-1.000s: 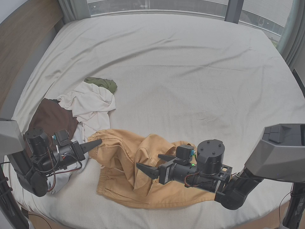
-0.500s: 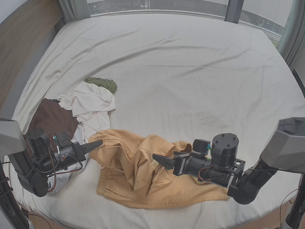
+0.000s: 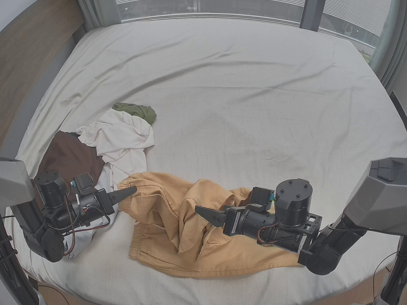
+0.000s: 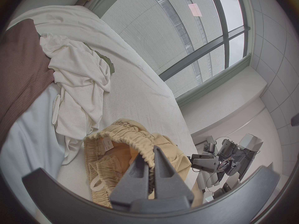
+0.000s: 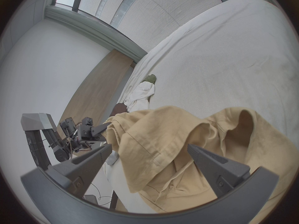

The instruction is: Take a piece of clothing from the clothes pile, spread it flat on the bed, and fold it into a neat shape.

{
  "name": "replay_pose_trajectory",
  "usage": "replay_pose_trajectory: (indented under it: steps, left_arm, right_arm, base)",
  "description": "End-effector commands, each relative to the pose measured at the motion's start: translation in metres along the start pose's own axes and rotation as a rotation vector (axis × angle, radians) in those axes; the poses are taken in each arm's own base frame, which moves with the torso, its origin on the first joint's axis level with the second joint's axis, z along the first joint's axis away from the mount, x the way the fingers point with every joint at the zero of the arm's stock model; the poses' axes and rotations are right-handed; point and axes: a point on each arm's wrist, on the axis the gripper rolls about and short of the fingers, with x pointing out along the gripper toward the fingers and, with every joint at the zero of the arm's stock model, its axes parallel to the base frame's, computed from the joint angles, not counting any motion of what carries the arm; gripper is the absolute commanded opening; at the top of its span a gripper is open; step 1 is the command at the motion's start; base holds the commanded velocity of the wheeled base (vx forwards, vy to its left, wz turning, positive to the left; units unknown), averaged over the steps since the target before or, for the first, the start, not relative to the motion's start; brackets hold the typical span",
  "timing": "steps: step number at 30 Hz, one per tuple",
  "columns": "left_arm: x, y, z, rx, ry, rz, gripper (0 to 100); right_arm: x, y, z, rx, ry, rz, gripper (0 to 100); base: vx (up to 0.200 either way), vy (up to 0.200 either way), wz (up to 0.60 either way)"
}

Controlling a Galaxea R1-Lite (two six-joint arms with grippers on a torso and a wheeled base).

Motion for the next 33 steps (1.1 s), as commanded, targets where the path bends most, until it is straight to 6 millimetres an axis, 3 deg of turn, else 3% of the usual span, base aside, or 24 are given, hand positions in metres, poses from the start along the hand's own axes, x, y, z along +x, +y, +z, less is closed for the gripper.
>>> replay_pose_trajectory:
  steps: [1, 8, 18, 30, 33]
  left_arm:
    - [0.0, -0.001, 0.001, 0.003, -0.005, -0.002, 0]
    - [-0.001, -0.001, 0.002, 0.005, -0.007, -0.004, 0]
    - [-0.001, -0.001, 0.002, 0.006, -0.008, -0.002, 0]
    - [0.0, 0.001, 0.001, 0.002, -0.004, 0.0, 0]
    - [0.0, 0.001, 0.0, 0.0, -0.002, 0.001, 0]
  right_arm:
    - [0.014, -0.011, -0.008, 0.019, 0.017, -0.024, 100]
    - [0.026, -0.015, -0.012, 0.047, 0.009, -0.037, 100]
    - [0.042, 0.002, -0.014, 0.085, -0.016, 0.02, 100]
    - [0.023, 0.035, -0.011, 0.167, -0.026, 0.112, 100]
    - [0.002, 0.048, 0.009, 0.194, -0.072, 0.158, 100]
  base:
    - [0.0, 0.0, 0.0]
    - [0.0, 0.0, 0.0]
    - [0.0, 0.0, 0.0]
    - [0.0, 0.0, 0.0]
    - [0.0, 0.0, 0.0]
